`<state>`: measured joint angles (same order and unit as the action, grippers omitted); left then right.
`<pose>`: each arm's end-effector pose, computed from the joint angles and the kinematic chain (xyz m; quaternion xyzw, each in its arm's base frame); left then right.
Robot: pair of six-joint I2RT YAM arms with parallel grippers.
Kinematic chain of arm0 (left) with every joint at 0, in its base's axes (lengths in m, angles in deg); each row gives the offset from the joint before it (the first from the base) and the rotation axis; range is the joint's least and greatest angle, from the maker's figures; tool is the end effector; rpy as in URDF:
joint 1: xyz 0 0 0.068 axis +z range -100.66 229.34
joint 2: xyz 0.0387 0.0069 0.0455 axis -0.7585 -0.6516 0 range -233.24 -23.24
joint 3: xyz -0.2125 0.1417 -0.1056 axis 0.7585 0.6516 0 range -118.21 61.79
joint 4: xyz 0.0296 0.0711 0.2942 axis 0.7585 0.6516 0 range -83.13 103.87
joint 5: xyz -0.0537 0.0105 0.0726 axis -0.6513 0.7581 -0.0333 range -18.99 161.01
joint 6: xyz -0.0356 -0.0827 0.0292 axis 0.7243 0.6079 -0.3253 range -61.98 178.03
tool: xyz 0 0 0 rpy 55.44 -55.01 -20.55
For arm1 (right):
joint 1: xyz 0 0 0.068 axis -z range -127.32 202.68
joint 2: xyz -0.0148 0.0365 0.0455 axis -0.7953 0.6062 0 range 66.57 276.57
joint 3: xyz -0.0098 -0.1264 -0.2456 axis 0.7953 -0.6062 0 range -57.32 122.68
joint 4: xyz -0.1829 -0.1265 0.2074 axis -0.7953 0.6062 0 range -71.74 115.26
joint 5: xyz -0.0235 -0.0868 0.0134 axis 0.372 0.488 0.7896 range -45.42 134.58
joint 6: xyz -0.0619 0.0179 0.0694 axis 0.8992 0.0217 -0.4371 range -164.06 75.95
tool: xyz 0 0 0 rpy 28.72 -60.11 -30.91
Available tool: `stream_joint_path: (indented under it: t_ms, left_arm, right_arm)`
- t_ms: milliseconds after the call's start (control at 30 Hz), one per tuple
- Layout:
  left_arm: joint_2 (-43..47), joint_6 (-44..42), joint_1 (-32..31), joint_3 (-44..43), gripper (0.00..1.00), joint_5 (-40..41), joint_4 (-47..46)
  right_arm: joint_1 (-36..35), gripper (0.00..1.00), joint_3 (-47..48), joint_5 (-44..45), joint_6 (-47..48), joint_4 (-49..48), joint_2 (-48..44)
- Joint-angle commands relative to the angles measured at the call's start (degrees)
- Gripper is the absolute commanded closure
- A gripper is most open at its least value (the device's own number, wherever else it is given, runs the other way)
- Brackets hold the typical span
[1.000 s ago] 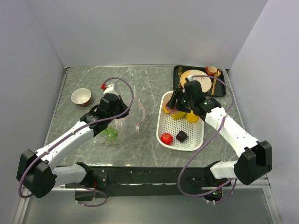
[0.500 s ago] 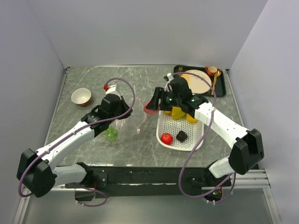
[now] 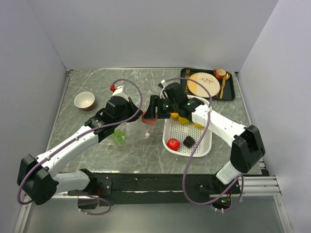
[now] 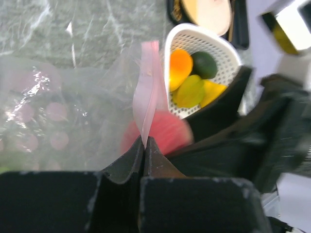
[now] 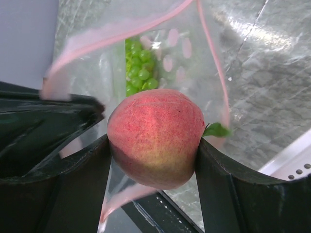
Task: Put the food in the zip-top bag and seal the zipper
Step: Place the fake fruit in the zipper food storage bag.
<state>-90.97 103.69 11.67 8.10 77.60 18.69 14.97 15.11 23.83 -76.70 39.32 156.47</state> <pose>0.2891 -0.2108 0.2797 -0.0895 0.8417 -0.3161 0.4284 0.3255 0.2899 0.2553 -0.1173 0.8818 0.3787 0.2556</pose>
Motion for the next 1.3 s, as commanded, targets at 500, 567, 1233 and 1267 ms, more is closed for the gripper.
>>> stream_joint_path:
  t_ms: [500, 567, 1233, 1267]
  left_arm:
    - [4.18, -0.32, -0.47, -1.86, 0.99, 4.22, 1.72]
    - [4.00, -0.41, -0.47, -1.94, 0.99, 4.40, 1.98]
    - [3.39, -0.76, -0.47, -2.20, 0.99, 4.75, 2.60]
    - [3.39, -0.84, -0.47, -2.29, 0.99, 4.84, 2.86]
  right_arm:
    - [-1.57, 0.03, 2.28, 15.29, 3.29, 3.36, -5.09]
    - [-0.79, 0.03, 2.20, 18.72, 3.38, 4.51, -6.40]
    - [13.01, 0.05, -0.44, 36.57, -3.65, 21.12, -1.60]
    - [13.19, 0.05, -0.44, 36.57, -4.96, 21.22, -1.06]
